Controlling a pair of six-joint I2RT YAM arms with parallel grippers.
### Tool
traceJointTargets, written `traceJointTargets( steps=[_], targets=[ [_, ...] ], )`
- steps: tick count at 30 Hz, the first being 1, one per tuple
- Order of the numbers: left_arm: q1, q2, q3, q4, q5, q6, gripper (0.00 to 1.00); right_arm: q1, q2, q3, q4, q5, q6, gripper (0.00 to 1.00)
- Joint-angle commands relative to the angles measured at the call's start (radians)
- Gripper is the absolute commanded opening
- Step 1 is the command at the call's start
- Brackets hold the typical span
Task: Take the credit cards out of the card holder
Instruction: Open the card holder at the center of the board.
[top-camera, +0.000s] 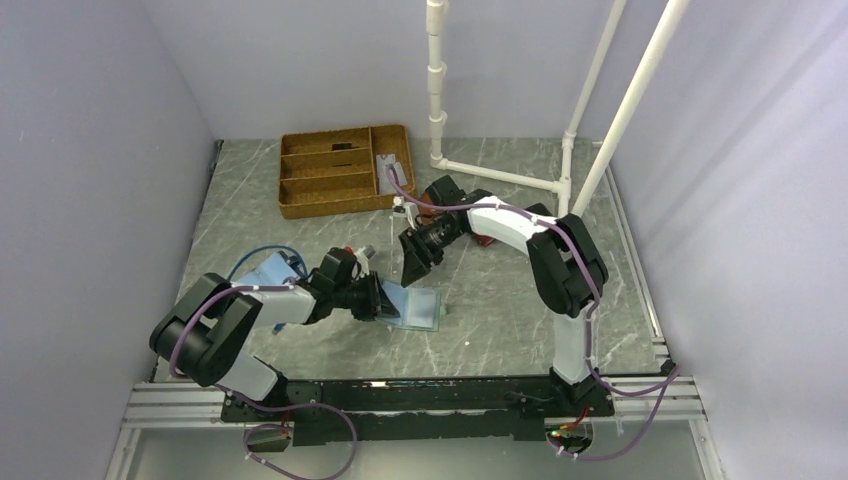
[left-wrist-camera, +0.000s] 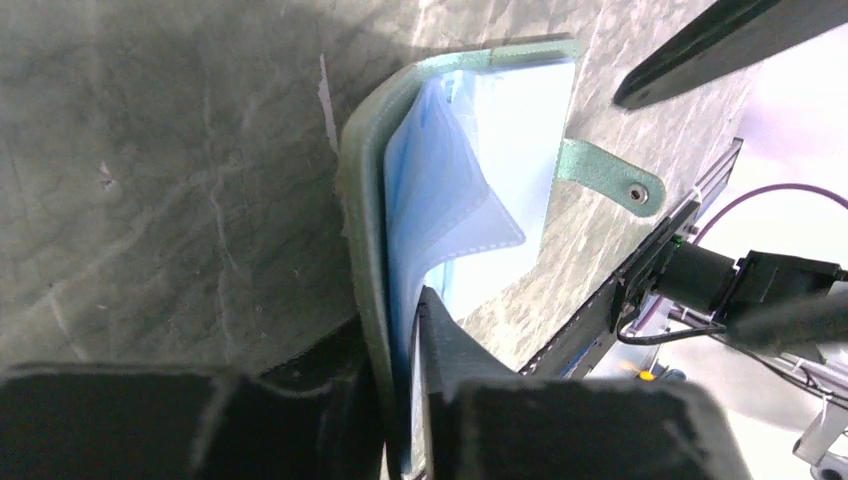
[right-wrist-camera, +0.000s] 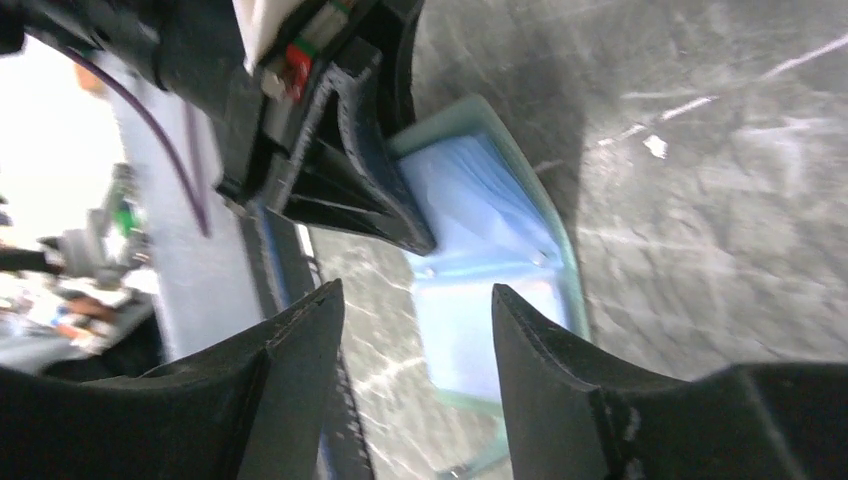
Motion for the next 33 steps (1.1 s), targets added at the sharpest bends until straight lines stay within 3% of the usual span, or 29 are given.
traceJointTargets(
  steps=[1, 7, 15, 19, 21, 24, 28, 33],
  targets=[
    [0.013, -0.012, -0.033, 0.022, -0.04, 0.009, 0.3, 0.007, -0.076, 0.022, -0.166, 0.16, -0.306, 0.56],
    [0.02, -0.101, -0.037, -0.063, -0.08, 0.001, 0.53, 0.061, -0.107, -0.08, -0.113, 0.377, -0.422, 0.56],
    [0.026, -0.323, -0.018, -0.386, -0.32, 0.017, 0.51, 0.168, -0.103, -0.132, -0.031, 0.609, -0.418, 0.62],
    [0.026, -0.462, -0.015, -0.452, -0.346, 0.04, 0.51, 0.207, -0.089, -0.148, -0.007, 0.698, -0.427, 0.62],
    [0.026, -0.509, -0.025, -0.424, -0.3, 0.044, 0.51, 0.226, -0.082, -0.155, 0.009, 0.742, -0.427, 0.58],
    [0.026, -0.525, -0.064, -0.316, -0.212, 0.015, 0.51, 0.247, -0.073, -0.158, 0.021, 0.782, -0.424, 0.45],
    [0.026, -0.447, -0.128, -0.089, -0.104, -0.04, 0.5, 0.256, -0.089, -0.154, 0.03, 0.776, -0.404, 0.24],
    [0.026, -0.357, -0.151, 0.068, -0.043, -0.074, 0.49, 0.257, -0.133, -0.129, 0.021, 0.725, -0.375, 0.12]
  ],
)
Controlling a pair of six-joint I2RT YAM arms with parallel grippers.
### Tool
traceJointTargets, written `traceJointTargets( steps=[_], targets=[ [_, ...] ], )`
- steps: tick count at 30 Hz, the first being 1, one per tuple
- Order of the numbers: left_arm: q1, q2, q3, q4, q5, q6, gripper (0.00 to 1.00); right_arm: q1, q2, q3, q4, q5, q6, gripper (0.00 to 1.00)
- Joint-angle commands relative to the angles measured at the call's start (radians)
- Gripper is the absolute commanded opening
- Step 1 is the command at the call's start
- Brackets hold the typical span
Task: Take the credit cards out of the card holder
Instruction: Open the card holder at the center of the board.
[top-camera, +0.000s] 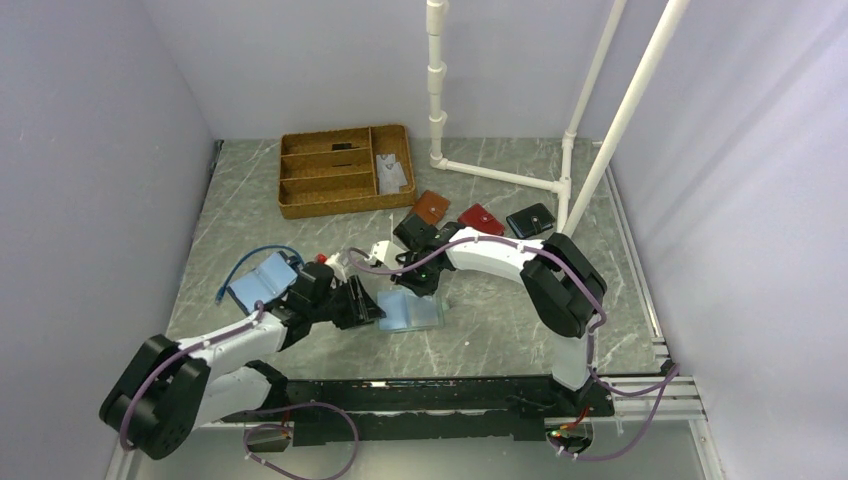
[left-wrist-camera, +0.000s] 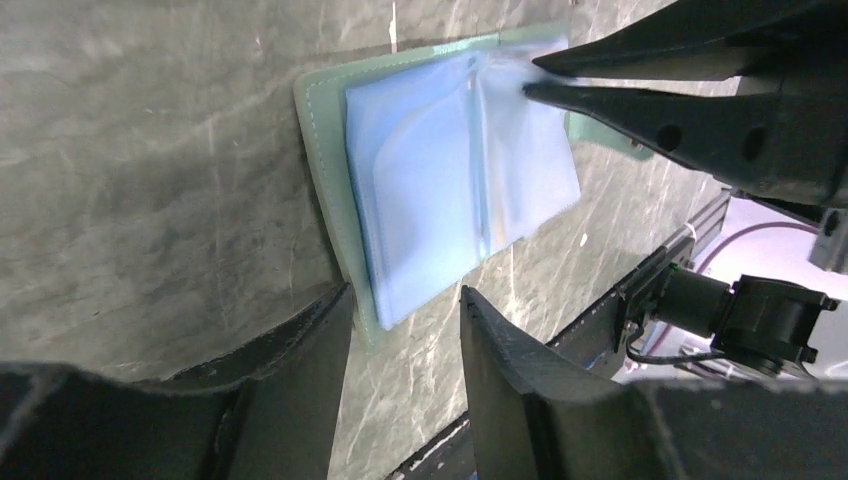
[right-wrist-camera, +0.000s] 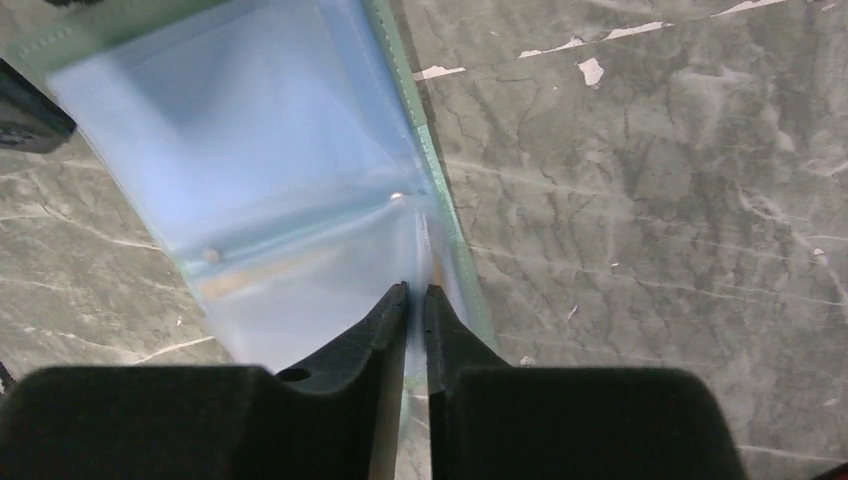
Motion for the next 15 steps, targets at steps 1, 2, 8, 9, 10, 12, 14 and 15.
traceJointTargets(
  steps=[1, 2, 8, 9, 10, 12, 14, 15],
  targets=[
    [0.0, 0.051, -0.005, 0.233, 0.103, -0.046, 0.49, 0.005, -0.038, 0.004, 0.012, -0.016, 0.024, 0.1],
    [0.0, 0.06, -0.004, 0.252, 0.109, -0.051, 0.49, 0.004, -0.04, 0.012, 0.0, -0.038, 0.028, 0.09],
    [0.0, 0.107, 0.0, 0.295, 0.11, -0.057, 0.49, 0.004, -0.04, 0.059, -0.049, -0.154, 0.064, 0.07],
    [0.0, 0.116, -0.002, 0.3, 0.107, -0.058, 0.49, 0.003, -0.04, 0.068, -0.057, -0.171, 0.071, 0.07],
    [0.0, 0.127, -0.003, 0.309, 0.105, -0.058, 0.49, 0.003, -0.042, 0.074, -0.064, -0.188, 0.077, 0.07],
    [0.001, 0.154, -0.005, 0.329, 0.105, -0.06, 0.49, 0.001, -0.04, 0.084, -0.071, -0.223, 0.096, 0.05],
    [0.001, 0.188, -0.005, 0.351, 0.112, -0.06, 0.49, -0.01, -0.024, 0.093, -0.073, -0.257, 0.127, 0.05],
    [0.001, 0.2, -0.003, 0.358, 0.114, -0.06, 0.49, -0.02, -0.013, 0.095, -0.067, -0.274, 0.15, 0.06]
  ],
)
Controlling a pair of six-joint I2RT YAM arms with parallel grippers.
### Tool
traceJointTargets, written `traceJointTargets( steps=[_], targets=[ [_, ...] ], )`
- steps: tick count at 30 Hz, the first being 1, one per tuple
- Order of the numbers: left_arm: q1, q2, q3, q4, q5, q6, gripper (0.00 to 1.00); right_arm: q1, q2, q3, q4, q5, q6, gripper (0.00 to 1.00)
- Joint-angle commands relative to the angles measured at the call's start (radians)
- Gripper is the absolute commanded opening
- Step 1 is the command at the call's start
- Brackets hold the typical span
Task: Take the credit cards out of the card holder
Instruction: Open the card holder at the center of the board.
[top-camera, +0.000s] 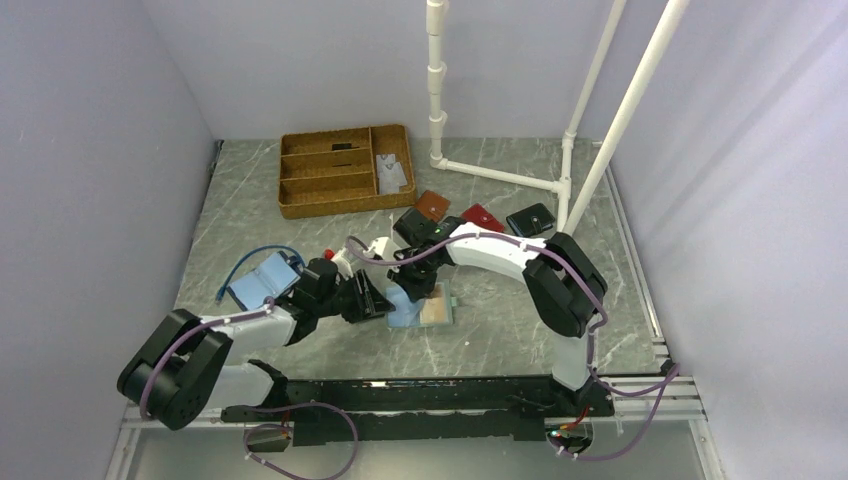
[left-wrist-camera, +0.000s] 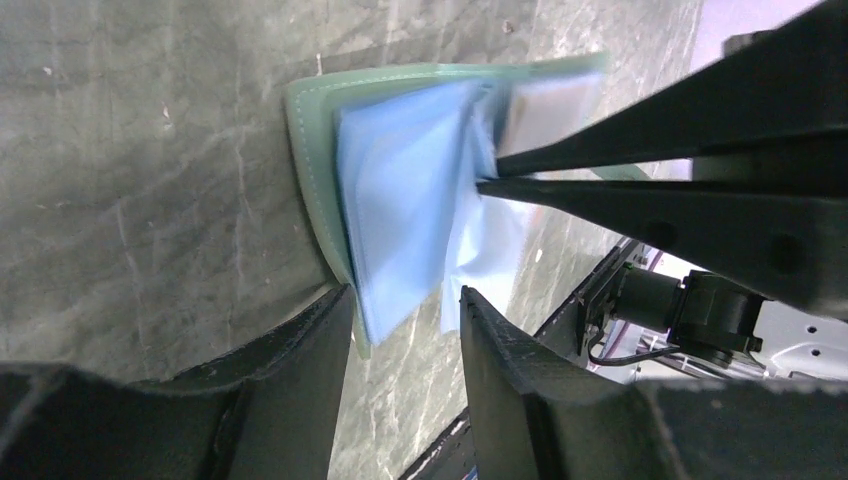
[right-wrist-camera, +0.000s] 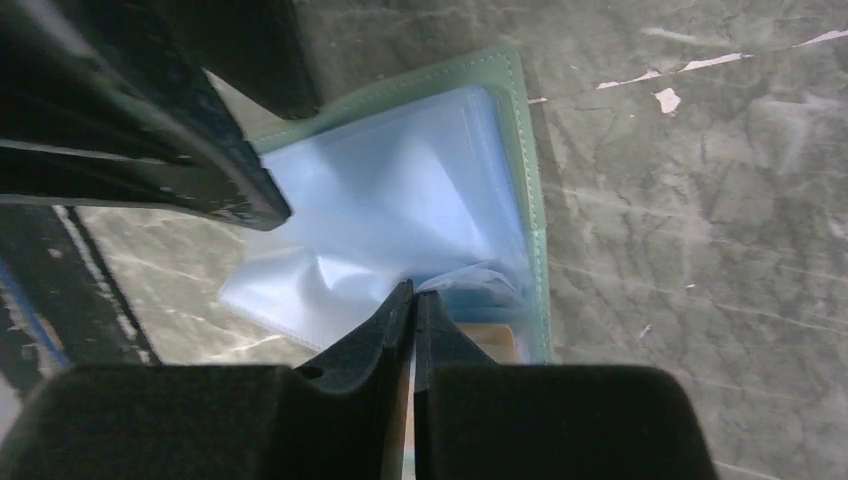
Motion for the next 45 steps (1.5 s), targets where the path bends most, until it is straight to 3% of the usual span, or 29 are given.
traceJointTargets(
  steps=[1, 9, 18, 22, 26, 33, 40, 45],
  targets=[
    [0.0, 0.054, 0.011, 0.111, 0.027, -0.006, 0.49, -0.029, 0.0, 0.054, 0.002, -0.153, 0.104, 0.08],
    [0.002, 0.047, 0.014, 0.096, 0.029, 0.006, 0.5, -0.163, 0.128, 0.028, 0.12, -0.313, 0.328, 0.16],
    [0.002, 0.039, 0.038, 0.045, 0.022, 0.024, 0.51, -0.239, 0.172, -0.022, 0.231, -0.645, 0.482, 0.45],
    [0.001, 0.025, 0.053, 0.019, 0.027, 0.036, 0.51, -0.241, 0.18, -0.034, 0.28, -0.785, 0.54, 0.53],
    [0.0, -0.024, 0.061, -0.007, 0.037, 0.055, 0.51, -0.242, 0.175, -0.051, 0.339, -0.856, 0.598, 0.56],
    [0.0, -0.149, 0.1, -0.096, 0.04, 0.097, 0.51, -0.248, 0.169, -0.059, 0.386, -0.852, 0.649, 0.56],
    [-0.001, -0.191, 0.141, -0.177, 0.008, 0.108, 0.48, -0.265, 0.106, 0.055, 0.123, -0.739, 0.34, 0.54],
    [-0.001, -0.156, 0.161, -0.087, 0.069, 0.07, 0.44, -0.27, 0.023, 0.103, -0.059, -0.571, 0.06, 0.52]
  ],
)
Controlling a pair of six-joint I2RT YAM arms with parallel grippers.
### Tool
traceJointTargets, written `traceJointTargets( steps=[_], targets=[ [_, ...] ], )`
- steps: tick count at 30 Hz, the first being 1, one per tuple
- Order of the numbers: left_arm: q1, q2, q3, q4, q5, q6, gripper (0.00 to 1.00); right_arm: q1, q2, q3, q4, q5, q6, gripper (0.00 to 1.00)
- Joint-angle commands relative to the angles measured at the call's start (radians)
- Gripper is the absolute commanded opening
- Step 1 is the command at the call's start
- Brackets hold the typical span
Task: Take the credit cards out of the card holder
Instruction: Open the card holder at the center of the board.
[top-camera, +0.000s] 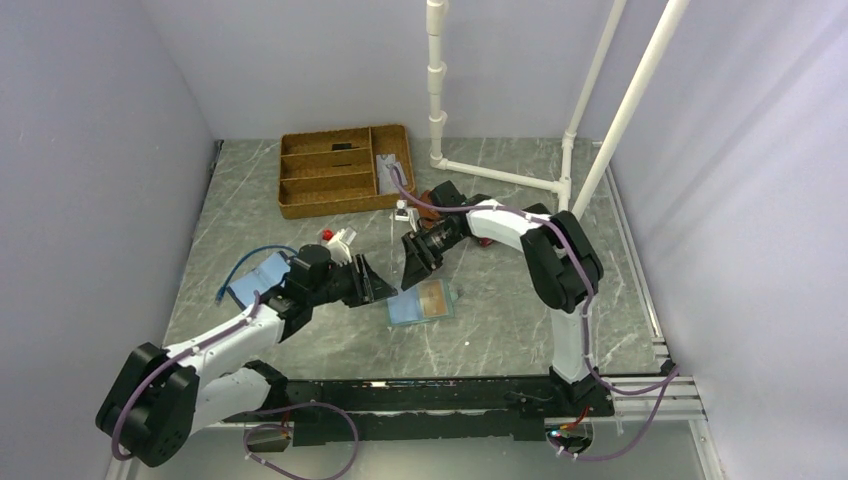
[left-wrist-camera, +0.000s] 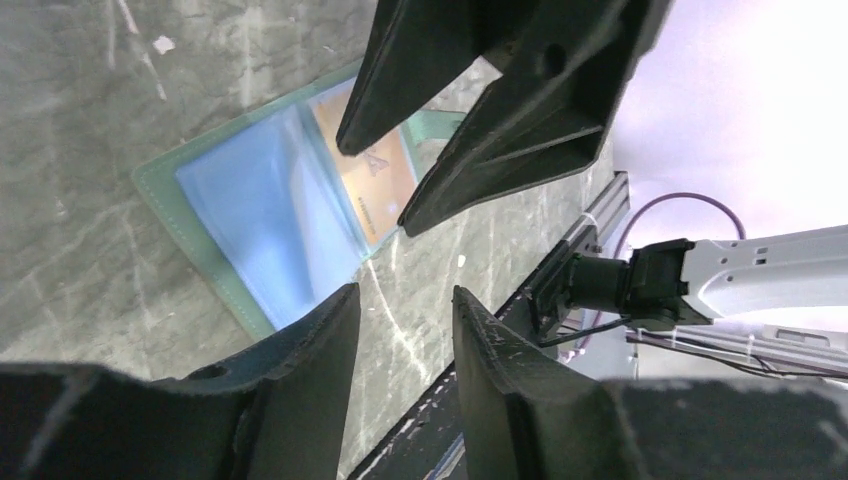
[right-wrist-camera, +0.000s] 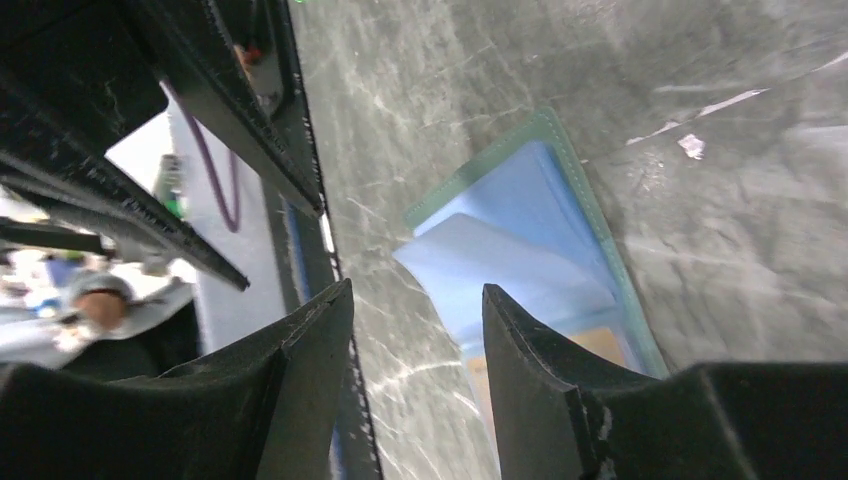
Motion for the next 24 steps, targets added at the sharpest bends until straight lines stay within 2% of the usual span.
traceJointTargets(
  steps=[1, 6, 9, 12, 19, 24],
  targets=[
    [-0.002, 0.038, 0.052, 0.097, 0.066, -0.023, 0.42, -0.009, -0.15, 0.05, -0.177, 0.159, -0.319, 0.52],
    [-0.014, 0.168, 0.071, 0.274, 0.132, -0.081, 0.37, -0.009, -0.297, -0.092, -0.101, 0.291, -0.478, 0.51],
    [-0.025, 0.248, 0.081, 0.317, 0.131, -0.094, 0.36, -0.002, -0.394, -0.266, 0.03, 0.273, -0.62, 0.52],
    [-0.026, 0.322, 0.082, 0.341, 0.117, -0.1, 0.35, 0.026, -0.434, -0.377, 0.105, 0.333, -0.757, 0.53],
    [-0.026, 0.494, 0.086, 0.376, 0.107, -0.115, 0.34, 0.083, -0.417, -0.45, 0.253, 0.496, -0.792, 0.56],
    [-0.026, 0.545, 0.083, 0.364, 0.095, -0.108, 0.34, 0.131, -0.386, -0.452, 0.276, 0.598, -0.804, 0.57]
  ],
)
